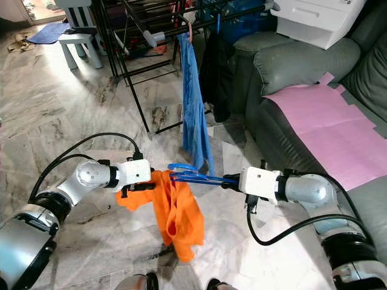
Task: Hang hanger
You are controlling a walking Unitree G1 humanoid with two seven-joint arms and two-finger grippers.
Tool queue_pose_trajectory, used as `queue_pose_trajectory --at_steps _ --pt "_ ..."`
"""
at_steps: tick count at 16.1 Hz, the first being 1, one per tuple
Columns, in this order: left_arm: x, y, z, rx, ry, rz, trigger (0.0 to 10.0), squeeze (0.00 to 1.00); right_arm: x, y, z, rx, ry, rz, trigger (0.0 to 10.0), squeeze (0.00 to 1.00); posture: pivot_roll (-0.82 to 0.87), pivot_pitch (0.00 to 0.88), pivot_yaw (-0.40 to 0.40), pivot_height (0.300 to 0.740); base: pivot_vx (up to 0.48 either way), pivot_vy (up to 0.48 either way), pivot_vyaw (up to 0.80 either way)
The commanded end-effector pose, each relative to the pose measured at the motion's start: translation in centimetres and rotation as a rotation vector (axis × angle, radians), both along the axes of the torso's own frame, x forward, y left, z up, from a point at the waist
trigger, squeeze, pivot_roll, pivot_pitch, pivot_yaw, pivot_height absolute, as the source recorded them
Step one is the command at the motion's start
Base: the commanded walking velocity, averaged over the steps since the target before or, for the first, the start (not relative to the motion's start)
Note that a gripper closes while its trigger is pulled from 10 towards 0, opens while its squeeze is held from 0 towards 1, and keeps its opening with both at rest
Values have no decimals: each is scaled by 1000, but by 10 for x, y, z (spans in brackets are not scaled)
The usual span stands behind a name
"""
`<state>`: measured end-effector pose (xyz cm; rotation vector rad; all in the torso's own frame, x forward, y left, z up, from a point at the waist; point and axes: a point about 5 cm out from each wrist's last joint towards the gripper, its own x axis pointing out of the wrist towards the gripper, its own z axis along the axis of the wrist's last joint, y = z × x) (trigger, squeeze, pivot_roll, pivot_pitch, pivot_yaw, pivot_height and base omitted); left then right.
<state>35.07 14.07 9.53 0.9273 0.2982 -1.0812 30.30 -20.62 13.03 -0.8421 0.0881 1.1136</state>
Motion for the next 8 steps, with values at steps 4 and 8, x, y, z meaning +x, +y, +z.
queue_pose_trajectory --at_steps 4,8 --pt "10 -5 16 -87 -38 54 0 0 4 7 6 32 -50 15 10000 0 -87 81 37 740 0 0 0" --pt "12 -9 26 -136 -39 9 0 0 4 6 3 35 -49 3 10000 0 -85 81 40 740 0 0 0"
